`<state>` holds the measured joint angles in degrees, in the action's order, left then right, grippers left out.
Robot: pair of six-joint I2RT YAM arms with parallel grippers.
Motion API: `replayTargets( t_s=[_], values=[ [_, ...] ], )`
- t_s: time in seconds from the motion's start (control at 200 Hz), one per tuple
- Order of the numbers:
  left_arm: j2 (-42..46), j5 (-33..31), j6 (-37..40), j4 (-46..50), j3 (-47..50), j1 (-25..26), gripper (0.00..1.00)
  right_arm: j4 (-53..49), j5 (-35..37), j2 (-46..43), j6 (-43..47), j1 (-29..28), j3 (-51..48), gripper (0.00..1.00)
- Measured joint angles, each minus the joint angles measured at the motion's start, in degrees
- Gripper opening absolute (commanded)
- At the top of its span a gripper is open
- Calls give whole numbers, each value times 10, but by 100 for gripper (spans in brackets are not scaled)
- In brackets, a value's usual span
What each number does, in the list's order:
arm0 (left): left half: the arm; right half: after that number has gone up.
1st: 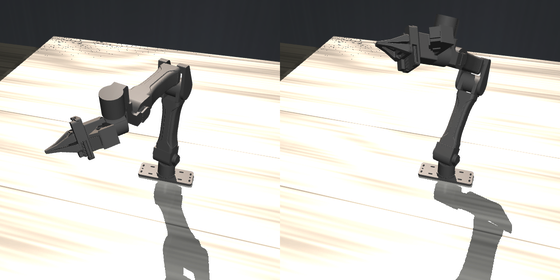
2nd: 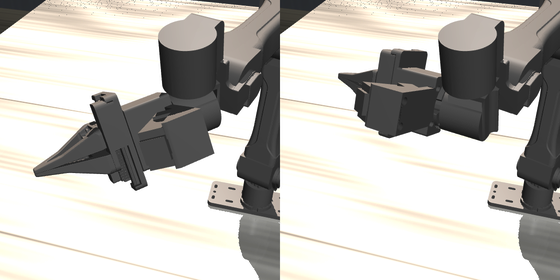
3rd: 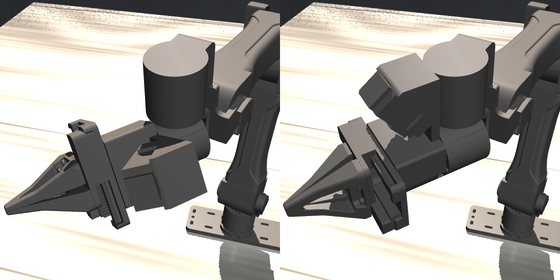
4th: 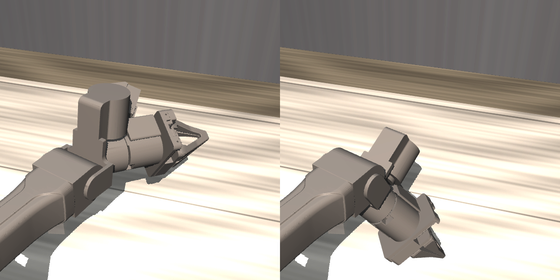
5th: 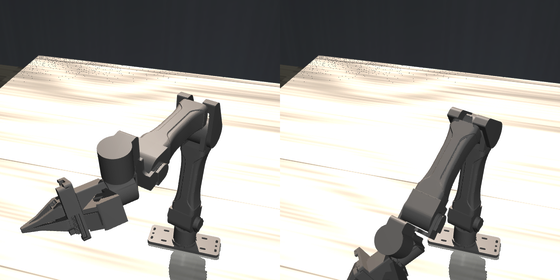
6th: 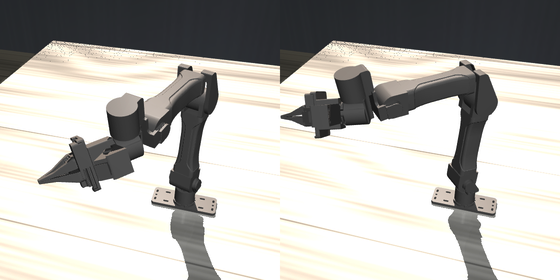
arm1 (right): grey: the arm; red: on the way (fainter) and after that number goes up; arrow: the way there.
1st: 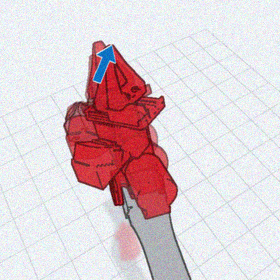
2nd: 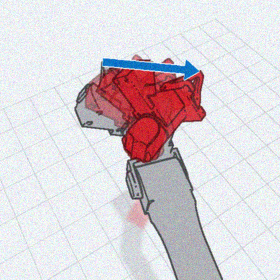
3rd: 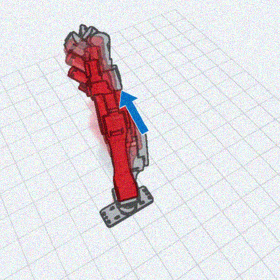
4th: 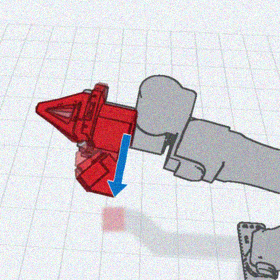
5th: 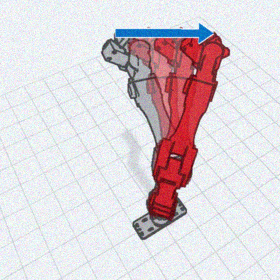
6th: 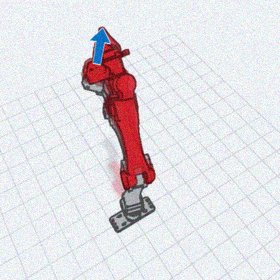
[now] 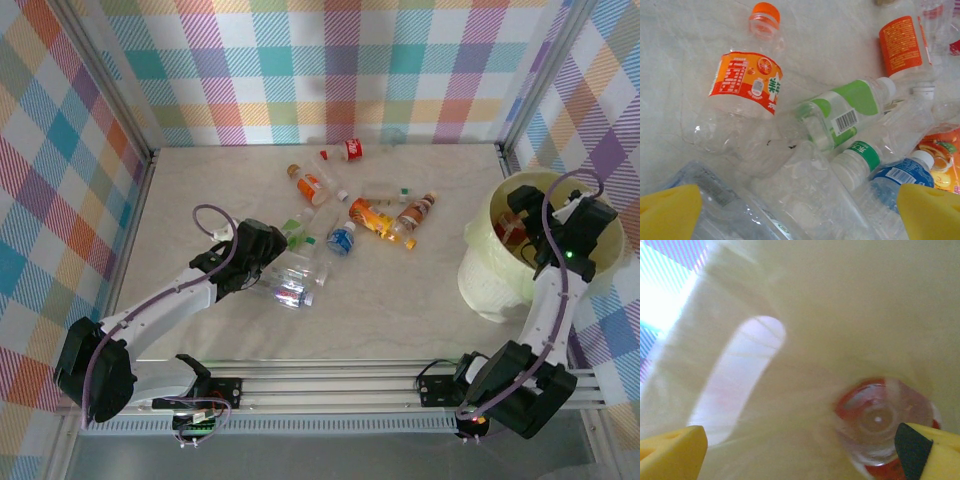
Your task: Put the plastic bottles in the bin
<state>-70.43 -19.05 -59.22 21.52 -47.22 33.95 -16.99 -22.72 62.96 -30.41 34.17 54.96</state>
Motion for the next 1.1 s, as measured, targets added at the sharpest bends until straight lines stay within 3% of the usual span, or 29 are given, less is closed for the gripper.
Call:
replayTargets(
  t_s=[0.305,0.615,0.795,1.1],
  values=[
    [14,6,-30,24,6,-4,100,-85,27,-76,43,-39,108,100],
    [47,0,-116,70,57,-7,100,-75,-30,-69,118,-234,150,100],
    [61,-1,-158,62,94,-8,89,-47,-66,-24,165,-342,150,100],
    [32,26,-181,-12,129,-30,79,-36,-69,29,224,-443,146,100]
  ],
)
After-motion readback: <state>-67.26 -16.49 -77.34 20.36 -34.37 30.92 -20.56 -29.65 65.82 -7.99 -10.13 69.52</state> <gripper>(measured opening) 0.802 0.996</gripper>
